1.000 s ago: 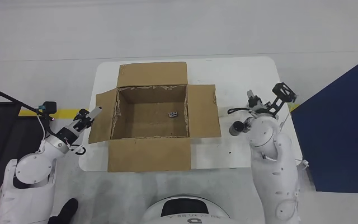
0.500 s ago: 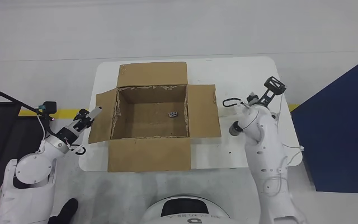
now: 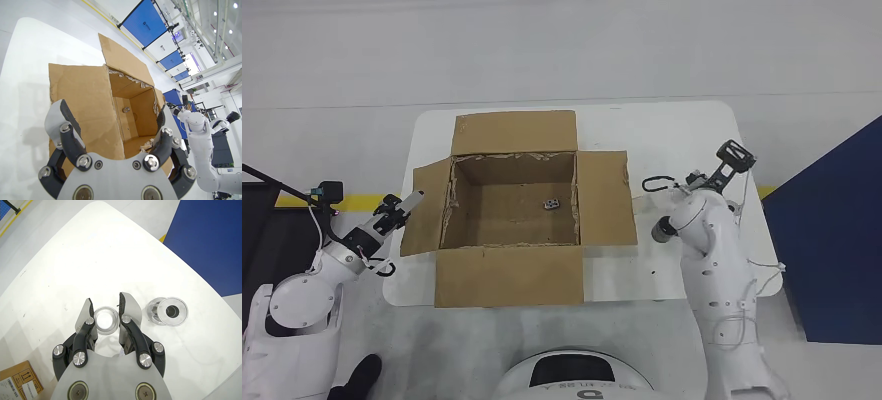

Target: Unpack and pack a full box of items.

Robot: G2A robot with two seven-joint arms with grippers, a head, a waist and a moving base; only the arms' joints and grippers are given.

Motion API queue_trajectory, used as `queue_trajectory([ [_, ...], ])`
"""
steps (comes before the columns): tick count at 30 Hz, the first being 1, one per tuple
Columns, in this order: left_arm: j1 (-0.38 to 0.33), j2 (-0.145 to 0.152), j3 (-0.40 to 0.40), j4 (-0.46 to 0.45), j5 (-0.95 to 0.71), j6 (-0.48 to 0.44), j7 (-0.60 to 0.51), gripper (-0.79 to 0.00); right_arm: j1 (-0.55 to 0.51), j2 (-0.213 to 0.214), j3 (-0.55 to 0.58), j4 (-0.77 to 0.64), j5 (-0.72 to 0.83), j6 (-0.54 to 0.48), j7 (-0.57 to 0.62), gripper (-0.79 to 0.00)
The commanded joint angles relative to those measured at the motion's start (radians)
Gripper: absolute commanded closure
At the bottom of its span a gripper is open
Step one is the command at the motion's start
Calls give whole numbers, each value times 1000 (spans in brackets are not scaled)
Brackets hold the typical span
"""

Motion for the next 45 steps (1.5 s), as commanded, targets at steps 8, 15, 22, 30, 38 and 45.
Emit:
queue_trajectory([
  [8,0,0,0,0,0,0,0,-785,-199,-13,13,-379,296,-158,-168,0],
  [15,0,0,0,0,0,0,0,-785,-346,-6,-123,-598,277,-351,-154,0],
  [22,0,0,0,0,0,0,0,-785,-310,-5,-339,-642,52,-367,-75,0],
  [30,0,0,0,0,0,0,0,-785,-128,-41,-640,-471,-201,-272,23,0],
  [38,0,0,0,0,0,0,0,-785,16,-96,-828,-150,-462,-153,63,0],
  [45,0,0,0,0,0,0,0,-785,80,-146,-851,0,-467,-68,118,0],
])
